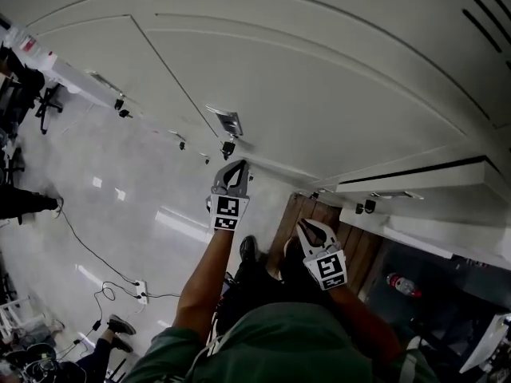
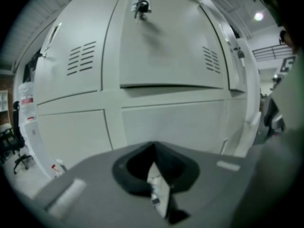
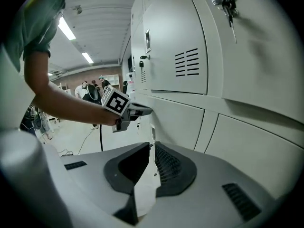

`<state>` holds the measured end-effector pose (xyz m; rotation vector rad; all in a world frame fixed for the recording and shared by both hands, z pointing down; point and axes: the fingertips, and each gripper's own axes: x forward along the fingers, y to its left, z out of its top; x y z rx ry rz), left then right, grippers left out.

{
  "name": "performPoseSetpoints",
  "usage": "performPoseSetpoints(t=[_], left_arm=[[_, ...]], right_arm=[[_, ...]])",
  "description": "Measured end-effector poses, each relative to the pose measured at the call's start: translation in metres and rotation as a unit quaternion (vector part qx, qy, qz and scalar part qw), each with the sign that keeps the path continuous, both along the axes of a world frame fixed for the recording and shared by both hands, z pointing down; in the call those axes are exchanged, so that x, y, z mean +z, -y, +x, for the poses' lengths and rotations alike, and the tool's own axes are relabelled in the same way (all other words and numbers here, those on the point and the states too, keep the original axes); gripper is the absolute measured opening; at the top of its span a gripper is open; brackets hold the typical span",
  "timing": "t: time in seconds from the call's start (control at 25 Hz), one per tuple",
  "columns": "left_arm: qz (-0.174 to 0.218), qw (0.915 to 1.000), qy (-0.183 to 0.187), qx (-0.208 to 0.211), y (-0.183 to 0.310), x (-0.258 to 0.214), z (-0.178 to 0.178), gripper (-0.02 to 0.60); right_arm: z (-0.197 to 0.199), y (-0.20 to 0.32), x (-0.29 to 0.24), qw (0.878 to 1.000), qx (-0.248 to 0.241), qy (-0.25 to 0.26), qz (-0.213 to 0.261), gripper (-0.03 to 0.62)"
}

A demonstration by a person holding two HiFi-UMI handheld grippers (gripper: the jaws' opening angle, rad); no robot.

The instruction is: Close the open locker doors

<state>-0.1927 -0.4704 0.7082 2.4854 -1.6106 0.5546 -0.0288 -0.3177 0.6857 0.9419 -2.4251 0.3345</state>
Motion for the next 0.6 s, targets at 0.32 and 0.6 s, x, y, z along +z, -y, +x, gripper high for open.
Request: performPoseSetpoints(t=[0.32,0.6], left_arm=[[0.024,0.9984,-0.033,0.04,0.032,-0.005,0.004,0.005],[0.014,0.9975,-0.029,0.064,0.023,0.0,0.004,0.005]], right_arm=[[-0.01,0.019,-0.004,0.998,0.058,-0.007,0.02,0.035],[-0.035,0.023,-0.015,0.997,0.07,0.006,0.029,0.035]])
